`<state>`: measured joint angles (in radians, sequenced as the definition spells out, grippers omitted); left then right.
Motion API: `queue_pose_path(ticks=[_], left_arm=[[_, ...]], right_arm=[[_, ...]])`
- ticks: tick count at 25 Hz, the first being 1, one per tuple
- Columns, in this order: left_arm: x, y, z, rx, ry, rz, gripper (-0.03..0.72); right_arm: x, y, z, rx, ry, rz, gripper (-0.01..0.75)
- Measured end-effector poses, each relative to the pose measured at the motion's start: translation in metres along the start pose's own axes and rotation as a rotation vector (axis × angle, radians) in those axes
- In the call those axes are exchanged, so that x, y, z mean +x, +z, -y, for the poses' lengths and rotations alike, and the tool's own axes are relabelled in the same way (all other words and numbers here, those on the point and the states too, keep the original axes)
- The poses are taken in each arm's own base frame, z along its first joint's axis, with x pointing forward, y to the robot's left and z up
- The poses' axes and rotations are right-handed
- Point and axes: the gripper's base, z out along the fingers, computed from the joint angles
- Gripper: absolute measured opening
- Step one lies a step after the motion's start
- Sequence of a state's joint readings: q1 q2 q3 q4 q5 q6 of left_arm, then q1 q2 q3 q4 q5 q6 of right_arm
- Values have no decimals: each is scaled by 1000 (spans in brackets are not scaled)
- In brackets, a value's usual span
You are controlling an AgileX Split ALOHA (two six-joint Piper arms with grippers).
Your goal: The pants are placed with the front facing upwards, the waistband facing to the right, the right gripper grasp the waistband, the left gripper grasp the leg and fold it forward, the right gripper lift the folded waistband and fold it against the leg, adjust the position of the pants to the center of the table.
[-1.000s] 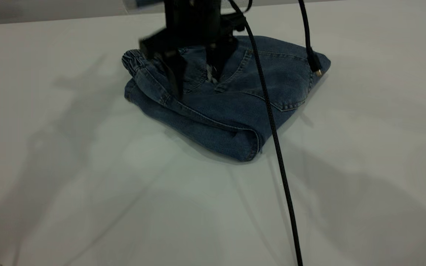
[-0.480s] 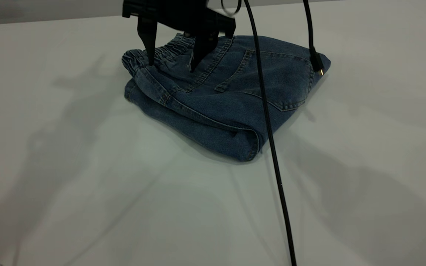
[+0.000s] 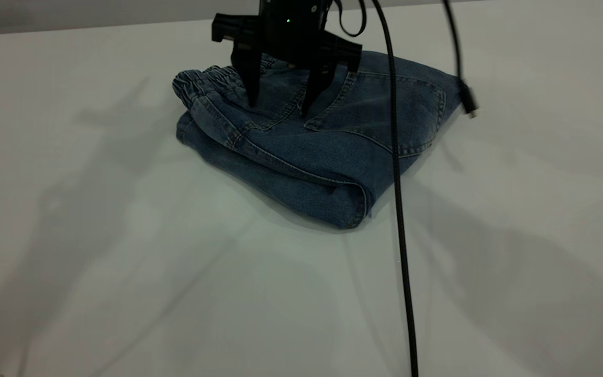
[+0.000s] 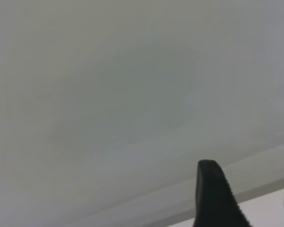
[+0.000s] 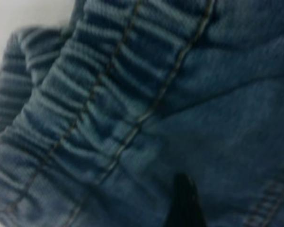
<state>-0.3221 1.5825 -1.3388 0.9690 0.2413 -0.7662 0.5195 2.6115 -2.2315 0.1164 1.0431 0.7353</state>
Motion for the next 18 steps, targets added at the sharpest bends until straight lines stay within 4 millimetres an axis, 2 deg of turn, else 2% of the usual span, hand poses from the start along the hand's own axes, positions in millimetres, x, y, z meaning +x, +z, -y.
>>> queue_pose_path(ticks=[8,18], left_arm=[[0,0,0,0,-2,0,347],[0,0,0,1,-3,0,347]], right_arm=[[4,6,0,-8,-22,-41,437],[35,9,-15,86,-280,-97,437]])
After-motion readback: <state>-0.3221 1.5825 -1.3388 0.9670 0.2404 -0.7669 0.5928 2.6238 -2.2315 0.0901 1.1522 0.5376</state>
